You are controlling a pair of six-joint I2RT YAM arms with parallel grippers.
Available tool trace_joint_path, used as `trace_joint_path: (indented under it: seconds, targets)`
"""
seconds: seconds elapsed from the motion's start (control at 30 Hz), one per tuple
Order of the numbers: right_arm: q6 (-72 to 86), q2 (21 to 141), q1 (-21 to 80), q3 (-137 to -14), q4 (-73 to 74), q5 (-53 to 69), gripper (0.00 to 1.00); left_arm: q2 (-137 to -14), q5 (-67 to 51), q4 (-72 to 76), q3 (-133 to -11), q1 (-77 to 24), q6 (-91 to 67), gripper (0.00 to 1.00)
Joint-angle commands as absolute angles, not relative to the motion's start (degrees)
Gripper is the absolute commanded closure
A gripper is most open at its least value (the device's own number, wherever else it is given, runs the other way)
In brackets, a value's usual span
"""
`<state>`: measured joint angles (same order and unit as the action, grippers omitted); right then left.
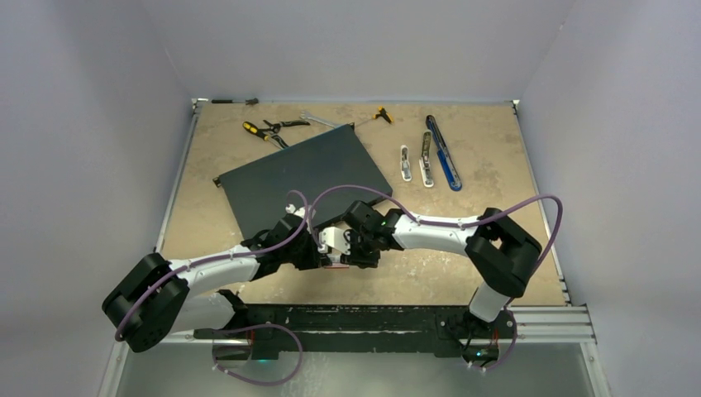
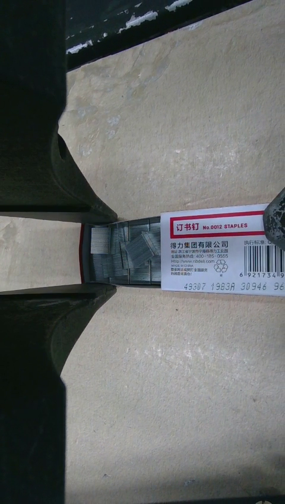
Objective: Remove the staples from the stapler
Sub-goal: Close the staple box at the center of the board.
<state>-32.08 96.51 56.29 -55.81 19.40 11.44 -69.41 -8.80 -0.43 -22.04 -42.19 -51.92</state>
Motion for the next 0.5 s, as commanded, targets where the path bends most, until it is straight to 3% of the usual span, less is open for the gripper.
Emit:
trace_joint_path:
  seconds: [0.0, 0.47]
  targets:
    - [-31.2, 96.9, 57.2, -57.2, 18.7, 12.4, 0.78, -69.3, -9.2, 1.1, -23.0, -42.7, -52.5, 0.79]
    - [-30.0, 98.2, 57.7, -58.3, 14.0, 11.9, 0.77, -69.5, -9.3, 1.4, -23.4, -42.7, -52.8, 0.79]
